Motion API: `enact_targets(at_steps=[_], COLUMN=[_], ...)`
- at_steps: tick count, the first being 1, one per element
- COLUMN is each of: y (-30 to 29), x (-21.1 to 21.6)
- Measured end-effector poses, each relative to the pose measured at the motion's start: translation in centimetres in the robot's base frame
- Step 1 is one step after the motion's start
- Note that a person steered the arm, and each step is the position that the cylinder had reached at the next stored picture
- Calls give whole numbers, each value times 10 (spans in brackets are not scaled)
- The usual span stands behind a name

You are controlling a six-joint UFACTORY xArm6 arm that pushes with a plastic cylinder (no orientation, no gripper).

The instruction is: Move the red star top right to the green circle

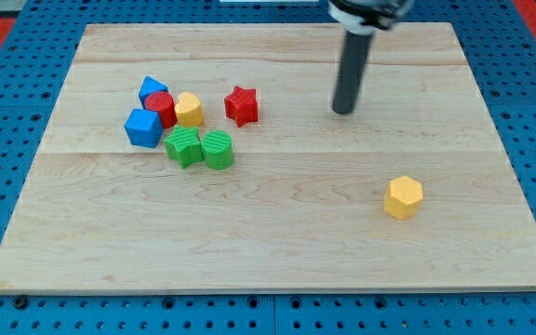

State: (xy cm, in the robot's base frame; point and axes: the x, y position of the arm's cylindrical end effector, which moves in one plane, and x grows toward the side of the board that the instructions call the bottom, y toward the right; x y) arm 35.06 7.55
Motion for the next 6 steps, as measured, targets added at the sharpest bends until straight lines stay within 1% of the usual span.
enact_targets(at_steps=[1,2,3,4,6], y=[-93,-147,-188,-201,-119], x=[-9,-15,-12,4,6])
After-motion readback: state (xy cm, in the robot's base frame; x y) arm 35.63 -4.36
